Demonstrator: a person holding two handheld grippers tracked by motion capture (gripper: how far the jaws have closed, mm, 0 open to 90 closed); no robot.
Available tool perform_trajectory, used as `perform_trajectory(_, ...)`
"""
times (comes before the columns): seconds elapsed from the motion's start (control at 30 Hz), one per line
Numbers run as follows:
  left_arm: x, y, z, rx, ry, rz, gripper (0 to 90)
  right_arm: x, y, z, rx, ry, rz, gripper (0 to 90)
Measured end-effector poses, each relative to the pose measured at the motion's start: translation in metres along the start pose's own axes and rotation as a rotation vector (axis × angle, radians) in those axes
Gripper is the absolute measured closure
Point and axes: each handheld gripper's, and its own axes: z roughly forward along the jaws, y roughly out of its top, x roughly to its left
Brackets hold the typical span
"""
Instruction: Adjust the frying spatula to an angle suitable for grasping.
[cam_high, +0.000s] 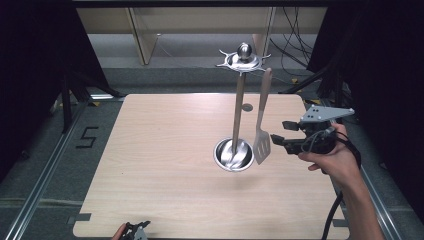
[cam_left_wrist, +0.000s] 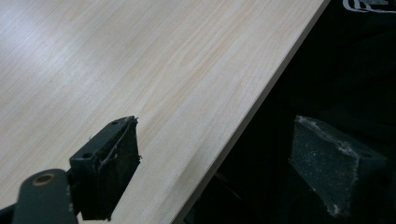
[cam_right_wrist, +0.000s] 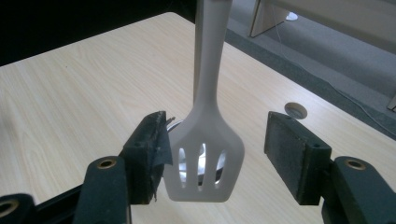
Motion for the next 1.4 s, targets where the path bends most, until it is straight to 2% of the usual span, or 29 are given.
perform_trajectory(0.13,0.000,0.000,0.000,0.001,0.001,0.002,15.0,0.002,-0.009,0.000,0.011,0.006,0.021,40.1)
perform_trajectory(0.2,-0.001,0.000,-0.001,0.010,0.001,-0.013,15.0,0.003,-0.014,0.001,0.004,0.010,0.035,40.0)
perform_trajectory(0.37,-0.001,0.000,-0.001,0.009,0.004,-0.013,15.0,0.006,-0.028,0.004,-0.010,0.004,0.041,39.7)
perform_trajectory(0.6,-0.001,0.000,-0.001,0.009,0.001,-0.015,15.0,0.011,-0.051,0.010,-0.022,0.006,0.080,39.2)
perform_trajectory(0.63,-0.001,-0.001,-0.001,0.009,-0.001,-0.020,15.0,0.010,-0.055,0.009,0.012,0.014,0.075,39.1)
perform_trajectory(0.7,-0.001,0.000,-0.001,0.010,0.004,-0.011,15.0,0.008,-0.060,0.009,0.012,0.006,0.077,39.0)
perform_trajectory(0.73,-0.001,0.000,-0.001,0.010,0.004,-0.011,15.0,0.010,-0.063,0.008,0.017,0.007,0.095,39.0)
perform_trajectory(0.77,0.000,0.000,-0.001,0.002,-0.014,-0.002,15.0,0.009,-0.065,0.008,0.016,0.010,0.093,38.9)
perform_trajectory(0.8,-0.001,0.000,0.001,-0.011,0.007,-0.015,15.0,0.011,-0.068,0.008,0.024,0.009,0.101,38.8)
perform_trajectory(0.87,0.000,0.000,0.000,-0.007,-0.007,-0.012,15.0,0.012,-0.074,0.007,0.033,0.004,0.087,38.7)
perform_trajectory(0.9,0.000,0.000,0.000,-0.003,-0.018,-0.013,15.0,0.014,-0.077,0.007,0.042,0.009,0.105,38.6)
perform_trajectory(0.97,0.000,0.001,-0.001,0.006,-0.007,-0.023,15.0,0.016,-0.085,0.009,0.051,0.013,0.116,38.6)
perform_trajectory(1.0,0.001,0.002,-0.001,-0.002,0.000,0.000,15.0,0.017,-0.090,0.010,0.056,0.010,0.115,38.5)
perform_trajectory(1.03,-0.001,0.002,0.001,-0.024,0.002,-0.029,15.0,0.017,-0.094,0.010,0.060,0.009,0.113,38.5)
perform_trajectory(1.07,-0.002,0.003,0.002,-0.028,-0.013,-0.035,15.0,0.017,-0.098,0.011,0.066,0.012,0.120,38.5)
perform_trajectory(1.1,-0.001,0.002,0.002,-0.011,0.009,-0.019,15.0,0.017,-0.102,0.012,0.070,0.011,0.119,38.5)
perform_trajectory(1.13,-0.001,0.002,0.000,0.008,0.000,-0.011,15.0,0.019,-0.106,0.012,0.078,0.014,0.145,38.5)
perform_trajectory(1.2,-0.001,0.002,0.002,-0.015,0.006,-0.019,15.0,0.019,-0.114,0.014,0.083,0.015,0.142,38.5)
perform_trajectory(1.27,0.001,0.003,0.000,-0.003,-0.017,-0.006,15.0,0.021,-0.119,0.014,0.092,0.019,0.167,38.4)
perform_trajectory(1.33,0.000,0.002,-0.001,0.004,0.000,-0.013,15.0,0.023,-0.125,0.015,0.090,0.020,0.169,38.3)
perform_trajectory(1.4,0.001,0.003,0.000,-0.005,0.000,-0.004,15.0,0.023,-0.127,0.016,0.087,0.023,0.154,38.2)
